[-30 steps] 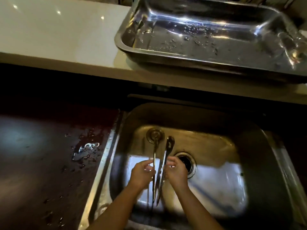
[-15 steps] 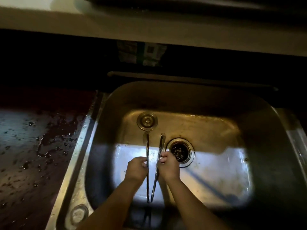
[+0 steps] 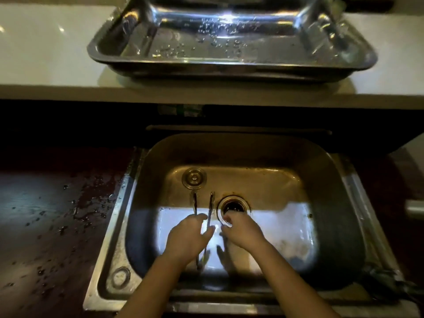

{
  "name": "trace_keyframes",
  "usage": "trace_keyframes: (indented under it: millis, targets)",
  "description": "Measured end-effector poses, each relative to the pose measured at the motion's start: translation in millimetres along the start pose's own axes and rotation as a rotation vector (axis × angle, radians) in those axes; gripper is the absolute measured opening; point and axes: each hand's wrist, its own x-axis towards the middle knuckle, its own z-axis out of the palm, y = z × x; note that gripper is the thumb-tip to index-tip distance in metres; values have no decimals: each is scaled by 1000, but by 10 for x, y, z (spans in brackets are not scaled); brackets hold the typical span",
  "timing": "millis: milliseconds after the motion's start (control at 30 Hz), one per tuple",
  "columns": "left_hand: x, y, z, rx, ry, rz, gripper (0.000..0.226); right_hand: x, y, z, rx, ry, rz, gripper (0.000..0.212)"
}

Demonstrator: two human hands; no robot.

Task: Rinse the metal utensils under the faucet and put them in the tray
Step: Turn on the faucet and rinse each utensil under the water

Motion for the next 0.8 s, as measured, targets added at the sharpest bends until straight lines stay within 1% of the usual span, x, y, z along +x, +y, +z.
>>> trace_keyframes:
  millis: [67, 133, 200, 300, 367, 400, 433, 467, 533, 567, 667, 800]
  targets:
    - [-265, 220, 2, 176, 87, 104, 47, -334, 80, -210, -136, 93, -38, 36]
    - [-523, 438, 103, 263, 170, 193, 47, -688, 184, -355, -215, 179, -49, 41]
    - [-754, 622, 236, 232, 231, 257, 43, -1024, 305, -440, -246, 254, -55, 44]
    - [-1012, 794, 491, 157, 331, 369, 30, -1458, 579, -478, -263, 395, -28, 44]
    - [-1102, 859, 671, 188, 366, 410, 27, -1702, 779, -471, -235, 505, 24, 47]
    - [-1131, 882, 739, 220, 356, 408, 28, -1805, 863, -465, -216, 554, 56, 49]
    - [-1149, 890, 791, 263, 324, 398, 35, -1890, 934, -462, -195, 595, 85, 52]
    - [-1160, 884, 833, 305, 263, 373, 49, -1954, 994, -462, -179, 625, 108, 56]
    - [-1170, 842, 910, 371, 189, 309, 77, -2025, 1091, -465, -161, 635, 129, 64]
    - [-1172, 815, 938, 396, 171, 292, 83, -2039, 1131, -467, -153, 627, 132, 68]
    - [-1160, 775, 980, 437, 149, 281, 85, -2035, 1221, -462, -111, 612, 137, 73]
    - [-1113, 746, 1020, 442, 207, 307, 89, -2027, 1292, -396, -96, 601, 154, 74]
